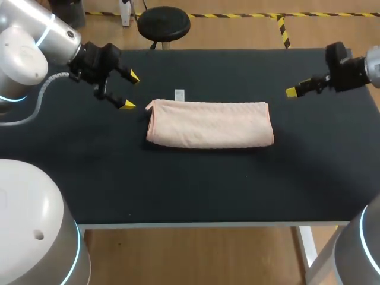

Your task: Fold the towel

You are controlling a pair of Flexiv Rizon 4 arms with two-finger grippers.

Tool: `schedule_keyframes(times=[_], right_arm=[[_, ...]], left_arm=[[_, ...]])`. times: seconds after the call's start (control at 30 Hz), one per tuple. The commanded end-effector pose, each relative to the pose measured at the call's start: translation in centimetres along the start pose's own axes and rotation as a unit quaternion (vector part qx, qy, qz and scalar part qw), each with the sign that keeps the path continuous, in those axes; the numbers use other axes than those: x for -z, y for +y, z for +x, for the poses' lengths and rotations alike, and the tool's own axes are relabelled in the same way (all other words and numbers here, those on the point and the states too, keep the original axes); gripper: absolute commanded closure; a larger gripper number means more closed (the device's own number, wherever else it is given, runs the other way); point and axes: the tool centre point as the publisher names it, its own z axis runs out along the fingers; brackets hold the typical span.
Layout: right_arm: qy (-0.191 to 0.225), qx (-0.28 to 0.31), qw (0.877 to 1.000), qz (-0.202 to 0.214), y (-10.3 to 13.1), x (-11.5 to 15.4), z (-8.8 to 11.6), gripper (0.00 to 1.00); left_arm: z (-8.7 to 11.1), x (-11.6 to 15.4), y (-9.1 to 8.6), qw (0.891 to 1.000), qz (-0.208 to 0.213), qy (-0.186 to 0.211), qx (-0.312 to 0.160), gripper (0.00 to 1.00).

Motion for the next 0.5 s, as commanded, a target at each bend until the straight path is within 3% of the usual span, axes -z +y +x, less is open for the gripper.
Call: schedule_keyframes(times=[0.03,0.5], right_arm=[[0.013,-0.143,0.990,0.016,-1.4,-2.1,-0.8,0.00],[0.046,-0.195,0.976,0.082,-4.0,-6.2,0.3,0.00]], left_arm=[[0.1,0.0,0.1,1.000,0.001,-0.001,0.000,0.00],[0.1,0.0,0.1,1.000,0.001,-0.001,0.000,0.00]])
